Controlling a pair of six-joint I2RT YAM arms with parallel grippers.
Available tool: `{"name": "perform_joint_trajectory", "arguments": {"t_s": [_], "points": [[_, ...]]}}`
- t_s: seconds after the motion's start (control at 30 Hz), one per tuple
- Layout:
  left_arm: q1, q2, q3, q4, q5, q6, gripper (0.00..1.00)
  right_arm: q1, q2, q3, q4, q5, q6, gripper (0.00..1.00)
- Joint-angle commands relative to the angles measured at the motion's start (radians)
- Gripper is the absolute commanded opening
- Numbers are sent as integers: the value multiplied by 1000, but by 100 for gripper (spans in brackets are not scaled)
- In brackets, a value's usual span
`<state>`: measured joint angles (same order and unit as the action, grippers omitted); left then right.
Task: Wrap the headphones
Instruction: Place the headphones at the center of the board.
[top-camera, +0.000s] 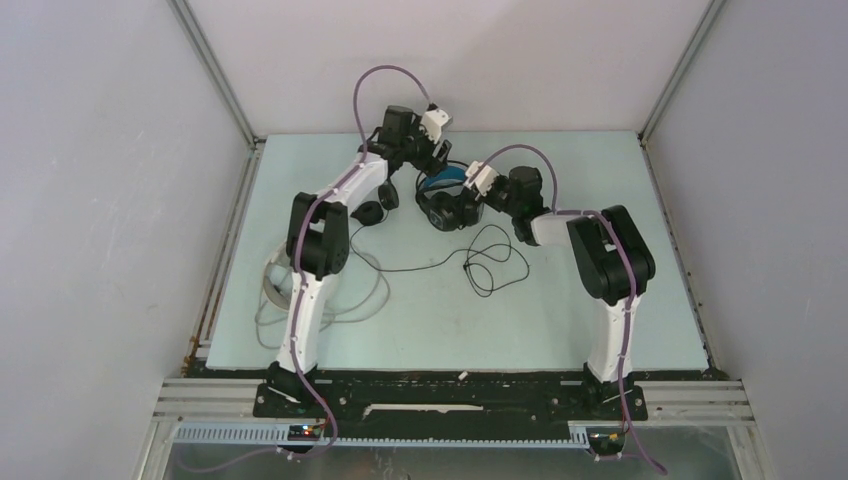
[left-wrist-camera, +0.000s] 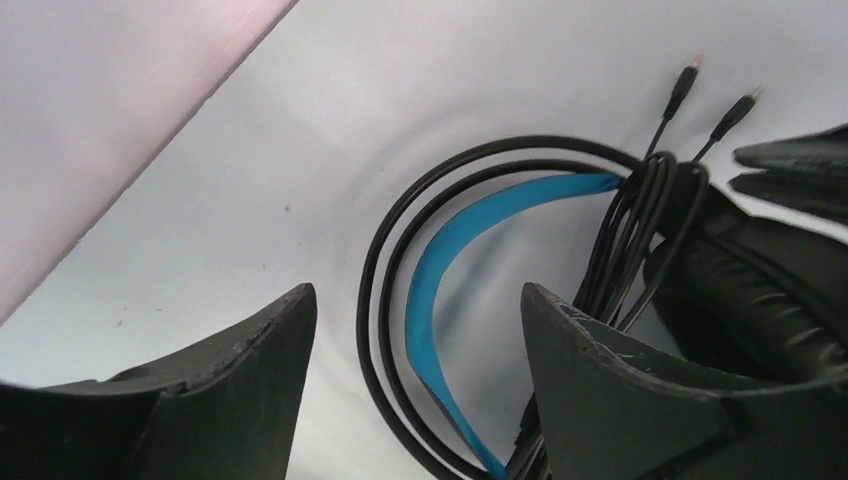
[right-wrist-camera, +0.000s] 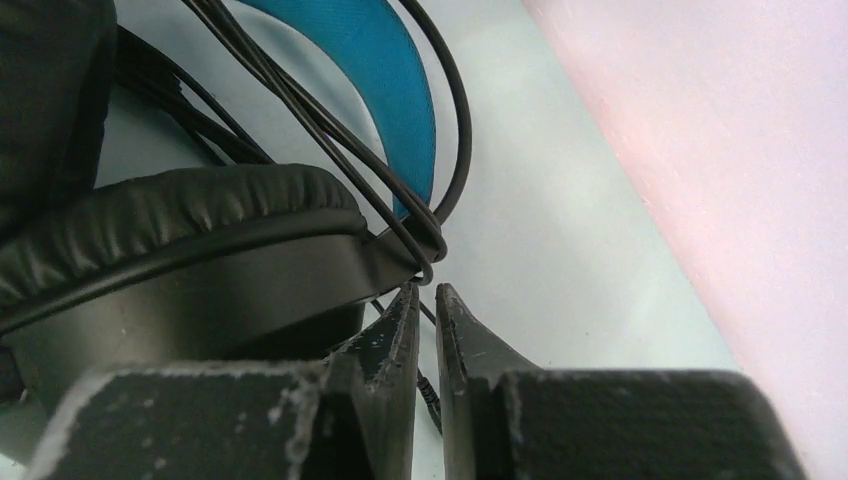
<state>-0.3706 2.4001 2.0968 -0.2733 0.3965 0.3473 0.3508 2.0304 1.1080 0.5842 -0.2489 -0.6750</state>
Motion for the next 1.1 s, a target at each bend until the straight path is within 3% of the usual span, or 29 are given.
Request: {"name": "perform_joint_trajectory", "arguments": {"t_s": [0.0,0.17,0.4,0.47,0.57,0.83,1.07], "points": [[6,-93,53,97,45,-129,78,3,36,54,48,13,-35,14],[7,-195,-15,136,47,-294,80,-22,47,78,50,40,-29,16],[7,-375,-152,72,-9,-340,83,-45,-67,72,-17,58,118,18],[7,-425,-185,34,-39,-353,89,-56,-114,69,-45,77,165,19],[7,-501,-252,-44,-90,-365,99,-58,-212,59,-108,96,267,30],[7,-769,-564,-75,-224,-365,100,-34,-466,16,-309,35,869,61],[8,-867,-659,-141,-342,-362,100,134,-680,16,-634,161,868,73]]}}
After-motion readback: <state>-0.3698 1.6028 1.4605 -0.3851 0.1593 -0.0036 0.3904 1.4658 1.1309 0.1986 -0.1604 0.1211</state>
